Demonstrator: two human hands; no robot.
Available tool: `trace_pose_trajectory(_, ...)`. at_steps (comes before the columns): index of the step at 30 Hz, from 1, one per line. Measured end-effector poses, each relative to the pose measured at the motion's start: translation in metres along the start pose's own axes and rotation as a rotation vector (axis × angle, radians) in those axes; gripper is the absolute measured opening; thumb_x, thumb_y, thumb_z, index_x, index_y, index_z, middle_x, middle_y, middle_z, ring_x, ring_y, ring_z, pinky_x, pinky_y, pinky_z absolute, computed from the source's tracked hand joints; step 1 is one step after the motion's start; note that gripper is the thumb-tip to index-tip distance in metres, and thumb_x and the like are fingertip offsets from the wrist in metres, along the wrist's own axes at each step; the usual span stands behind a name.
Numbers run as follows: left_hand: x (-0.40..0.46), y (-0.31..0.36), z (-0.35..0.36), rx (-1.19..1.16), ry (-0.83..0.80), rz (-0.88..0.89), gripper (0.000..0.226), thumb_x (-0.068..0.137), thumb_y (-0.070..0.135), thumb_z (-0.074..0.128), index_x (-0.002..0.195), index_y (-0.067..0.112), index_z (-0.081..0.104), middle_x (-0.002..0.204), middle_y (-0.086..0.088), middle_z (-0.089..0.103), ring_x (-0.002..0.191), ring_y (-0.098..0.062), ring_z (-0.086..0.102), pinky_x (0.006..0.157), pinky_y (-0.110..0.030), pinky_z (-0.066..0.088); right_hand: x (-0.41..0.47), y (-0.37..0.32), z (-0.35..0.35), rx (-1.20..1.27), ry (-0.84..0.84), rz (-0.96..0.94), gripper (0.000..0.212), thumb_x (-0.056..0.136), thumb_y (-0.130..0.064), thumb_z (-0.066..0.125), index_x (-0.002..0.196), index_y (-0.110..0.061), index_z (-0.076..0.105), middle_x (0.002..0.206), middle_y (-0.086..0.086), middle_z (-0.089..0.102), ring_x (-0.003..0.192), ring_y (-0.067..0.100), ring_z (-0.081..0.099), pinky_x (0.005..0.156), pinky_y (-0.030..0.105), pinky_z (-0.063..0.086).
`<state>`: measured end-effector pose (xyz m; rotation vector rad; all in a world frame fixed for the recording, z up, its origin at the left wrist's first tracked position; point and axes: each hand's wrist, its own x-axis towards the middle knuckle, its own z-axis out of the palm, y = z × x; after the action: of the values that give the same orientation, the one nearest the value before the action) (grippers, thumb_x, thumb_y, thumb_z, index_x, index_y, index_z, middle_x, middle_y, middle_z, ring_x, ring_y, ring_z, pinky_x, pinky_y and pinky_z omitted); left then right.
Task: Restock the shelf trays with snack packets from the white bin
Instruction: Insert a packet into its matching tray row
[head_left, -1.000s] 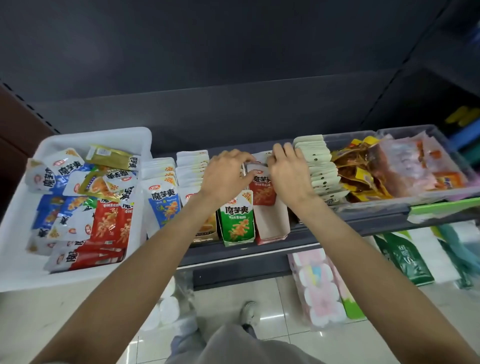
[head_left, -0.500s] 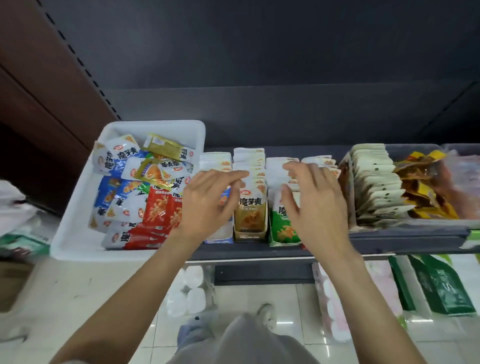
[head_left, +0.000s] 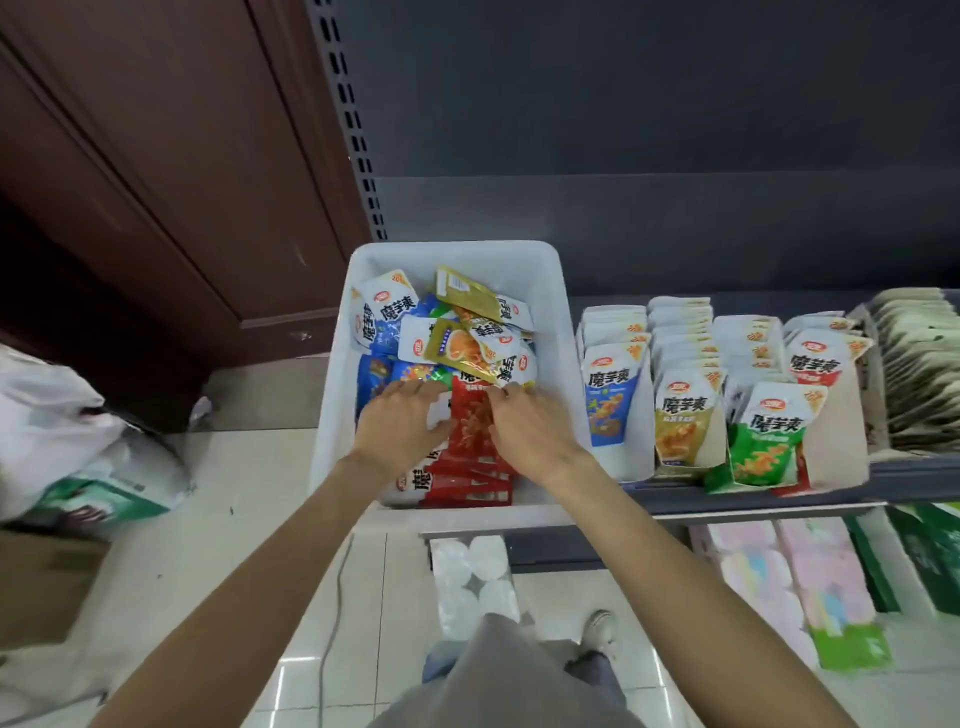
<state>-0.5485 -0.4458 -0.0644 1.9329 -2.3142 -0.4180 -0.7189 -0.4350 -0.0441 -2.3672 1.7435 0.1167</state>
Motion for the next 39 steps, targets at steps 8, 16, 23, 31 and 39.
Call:
trace_pose_trajectory(8,0.02,0.026,0.029,-0.159,-0.118,-0.065,0.072,0.087,0.041,0.059,0.138,0.008,0.021,0.115,-0.019,0.054,0.108,-0.034,0.055,0.086,-0.041,0.045,0.008,-0.01,0.031,0.241,-0.136,0.223,0.059,0.087,-0.015,0.06,0.139,-0.006,0.034,0.135,0.014,0.045,0.117,0.031,0.051,0.095,0.037,0.042)
trace_pose_trajectory(16,0.015,0.011,-0.005,-0.582,-0.201,-0.145,0.078,0.078,0.016,0.072,0.143,0.02,0.028,0.109,-0.005,0.067,0.105,-0.022,0.061,0.087,-0.031,0.046,0.009,0.0,0.03,0.301,-0.136,0.203,0.056,0.09,-0.024,0.057,0.141,-0.016,0.035,0.135,0.01,0.049,0.119,0.03,0.05,0.098,0.036,0.041)
trace_pose_trajectory(23,-0.028,-0.038,-0.063,-1.014,-0.179,-0.214,0.035,0.078,0.001,0.072,0.11,0.015,0.065,0.081,0.016,0.071,0.074,0.011,0.063,0.063,-0.011,0.051,-0.015,-0.012,0.006,1.256,0.025,0.343,0.033,0.094,-0.034,0.055,0.126,-0.03,0.047,0.118,0.003,0.061,0.11,0.021,0.061,0.086,0.037,0.055)
trace_pose_trajectory(31,-0.025,0.0,-0.069,-0.897,-0.067,0.11,0.031,0.081,0.007,0.07,0.088,0.037,0.064,0.08,0.027,0.068,0.083,0.004,0.063,0.07,-0.012,0.05,-0.056,0.0,-0.038,1.455,0.383,0.351,0.018,0.088,-0.016,0.064,0.104,-0.021,0.059,0.098,-0.005,0.068,0.086,0.012,0.067,0.062,0.03,0.058)
trace_pose_trajectory(39,-0.011,0.133,-0.05,-0.613,0.287,0.638,0.014,0.082,0.022,0.068,0.095,0.016,0.072,0.089,0.009,0.07,0.079,-0.004,0.062,0.073,-0.027,0.052,-0.15,0.095,-0.07,1.314,0.811,0.305,0.014,0.085,-0.013,0.063,0.092,-0.024,0.067,0.089,-0.013,0.072,0.083,0.008,0.067,0.07,0.02,0.054)
